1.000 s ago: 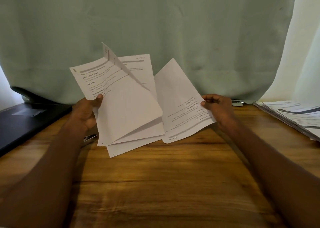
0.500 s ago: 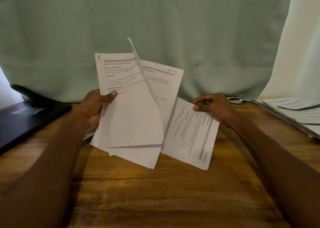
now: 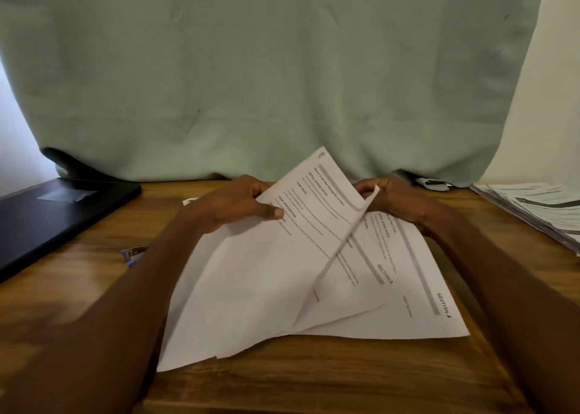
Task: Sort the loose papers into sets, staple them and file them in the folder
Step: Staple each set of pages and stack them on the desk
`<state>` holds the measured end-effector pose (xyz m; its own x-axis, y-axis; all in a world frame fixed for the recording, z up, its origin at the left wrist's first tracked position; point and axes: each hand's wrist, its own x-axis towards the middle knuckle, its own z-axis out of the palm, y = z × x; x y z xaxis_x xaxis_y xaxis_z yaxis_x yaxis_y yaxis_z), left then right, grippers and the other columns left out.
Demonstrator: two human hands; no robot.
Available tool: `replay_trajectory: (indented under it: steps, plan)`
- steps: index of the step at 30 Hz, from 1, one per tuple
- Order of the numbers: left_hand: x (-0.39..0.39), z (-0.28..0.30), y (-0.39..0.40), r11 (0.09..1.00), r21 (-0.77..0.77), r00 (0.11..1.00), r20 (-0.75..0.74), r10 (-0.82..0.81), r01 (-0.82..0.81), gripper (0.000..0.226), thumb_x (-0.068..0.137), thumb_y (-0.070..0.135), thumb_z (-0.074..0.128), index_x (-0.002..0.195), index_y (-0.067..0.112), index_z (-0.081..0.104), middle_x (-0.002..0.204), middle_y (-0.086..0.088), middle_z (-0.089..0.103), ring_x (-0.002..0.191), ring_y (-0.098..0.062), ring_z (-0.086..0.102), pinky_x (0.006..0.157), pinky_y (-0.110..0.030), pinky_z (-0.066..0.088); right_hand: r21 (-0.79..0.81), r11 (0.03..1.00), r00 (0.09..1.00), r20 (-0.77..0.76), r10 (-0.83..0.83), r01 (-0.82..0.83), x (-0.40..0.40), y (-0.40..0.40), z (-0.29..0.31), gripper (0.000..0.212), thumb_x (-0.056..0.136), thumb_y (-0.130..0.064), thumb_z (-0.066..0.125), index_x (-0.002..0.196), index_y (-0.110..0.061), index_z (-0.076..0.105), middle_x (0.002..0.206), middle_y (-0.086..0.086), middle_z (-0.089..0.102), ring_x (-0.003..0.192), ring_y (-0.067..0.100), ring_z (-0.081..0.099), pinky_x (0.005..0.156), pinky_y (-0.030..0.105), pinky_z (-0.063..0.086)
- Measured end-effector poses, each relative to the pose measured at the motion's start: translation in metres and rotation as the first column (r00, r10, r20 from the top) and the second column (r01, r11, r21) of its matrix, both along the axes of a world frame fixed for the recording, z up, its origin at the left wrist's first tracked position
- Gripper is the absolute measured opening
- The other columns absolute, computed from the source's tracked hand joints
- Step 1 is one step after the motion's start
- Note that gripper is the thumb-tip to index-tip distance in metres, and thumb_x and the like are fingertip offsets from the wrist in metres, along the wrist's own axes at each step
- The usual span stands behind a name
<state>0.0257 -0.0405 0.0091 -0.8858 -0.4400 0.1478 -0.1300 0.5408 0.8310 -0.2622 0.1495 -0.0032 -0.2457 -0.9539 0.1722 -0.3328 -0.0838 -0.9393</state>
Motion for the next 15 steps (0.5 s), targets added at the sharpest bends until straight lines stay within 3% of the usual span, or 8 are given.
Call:
replay_trajectory:
  steps: [4, 8, 12, 15]
  plan:
    - [-0.004, -0.007, -0.008, 0.989, 0.088, 0.975, -0.173, 0.136, -0.122, 0.014, 0.084, 0.017, 0.084, 0.093, 0.028, 0.084, 0.106, 0.004, 0.08, 0.101, -0.012, 0.075, 0.087, -0.021, 0.059, -0.054, 0.998, 0.936, 0.353, -0.018, 0.039, -0.006, 0.004, -0.002, 0.041, 0.09, -0.021, 0.077, 0.127, -0.004, 0.069, 0.124, 0.026, 0.068, 0.114, 0.045, 0.067, 0.094, 0.055, 0.057]
    - [-0.005, -0.012, -0.017, 0.929, 0.254, 0.882, -0.323, 0.345, -0.27, 0.017, 0.086, 0.012, 0.082, 0.097, 0.026, 0.079, 0.098, 0.012, 0.079, 0.095, -0.004, 0.075, 0.088, -0.019, 0.057, 0.016, 0.999, 0.888, 0.458, -0.043, 0.04, -0.007, 0.012, 0.003, 0.038, 0.086, -0.024, 0.078, 0.118, -0.005, 0.072, 0.104, 0.016, 0.074, 0.09, 0.033, 0.072, 0.071, 0.04, 0.06]
    - [-0.006, -0.016, -0.023, 0.869, 0.332, 0.79, -0.382, 0.479, -0.367, 0.019, 0.087, 0.012, 0.082, 0.098, 0.025, 0.076, 0.083, 0.022, 0.076, 0.079, 0.006, 0.072, 0.067, -0.007, 0.053, -0.043, 0.999, 0.768, 0.641, 0.012, 0.02, -0.002, 0.009, 0.002, 0.038, 0.088, -0.014, 0.076, 0.123, -0.002, 0.071, 0.12, 0.019, 0.071, 0.105, 0.031, 0.07, 0.087, 0.047, 0.06]
    - [-0.004, -0.018, -0.03, 0.822, 0.418, 0.721, -0.419, 0.552, -0.387, 0.018, 0.088, 0.013, 0.081, 0.098, 0.026, 0.076, 0.083, 0.021, 0.076, 0.083, 0.0, 0.073, 0.076, -0.015, 0.056, -0.126, 0.987, 0.695, 0.718, 0.025, 0.096, 0.001, 0.006, 0.004, 0.04, 0.085, -0.01, 0.076, 0.124, -0.004, 0.069, 0.121, 0.015, 0.072, 0.108, 0.028, 0.072, 0.084, 0.043, 0.061]
